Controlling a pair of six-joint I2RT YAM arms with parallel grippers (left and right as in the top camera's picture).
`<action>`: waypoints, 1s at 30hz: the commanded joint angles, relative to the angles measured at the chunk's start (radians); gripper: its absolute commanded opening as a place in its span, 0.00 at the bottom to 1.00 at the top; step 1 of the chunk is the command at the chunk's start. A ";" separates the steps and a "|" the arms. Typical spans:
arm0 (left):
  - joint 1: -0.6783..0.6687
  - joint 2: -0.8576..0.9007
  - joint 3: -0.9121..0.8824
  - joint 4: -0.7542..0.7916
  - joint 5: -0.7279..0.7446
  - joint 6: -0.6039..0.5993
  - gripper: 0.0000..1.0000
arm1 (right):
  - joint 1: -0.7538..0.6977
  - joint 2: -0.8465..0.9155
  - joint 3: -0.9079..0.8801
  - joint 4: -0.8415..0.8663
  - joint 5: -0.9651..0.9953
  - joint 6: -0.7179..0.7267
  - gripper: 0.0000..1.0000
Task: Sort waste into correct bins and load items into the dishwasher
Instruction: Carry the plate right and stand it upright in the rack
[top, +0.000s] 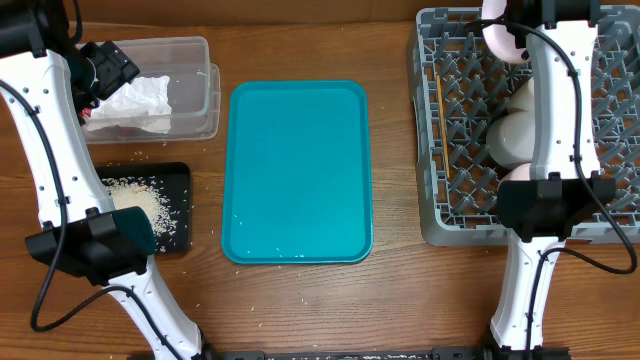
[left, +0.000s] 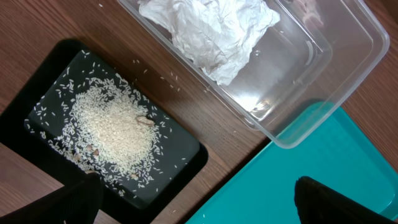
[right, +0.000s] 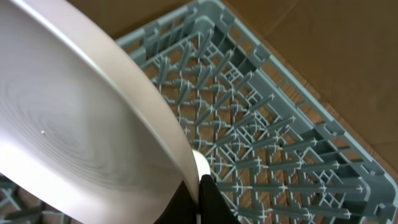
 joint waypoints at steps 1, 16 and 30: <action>-0.001 -0.029 0.021 -0.002 0.008 0.012 1.00 | 0.017 0.007 -0.024 0.000 -0.020 0.012 0.04; -0.001 -0.029 0.021 -0.002 0.008 0.012 1.00 | 0.083 0.007 -0.102 0.045 0.036 0.012 0.04; -0.001 -0.029 0.021 -0.002 0.008 0.012 1.00 | 0.084 0.005 -0.270 0.141 0.180 0.012 0.04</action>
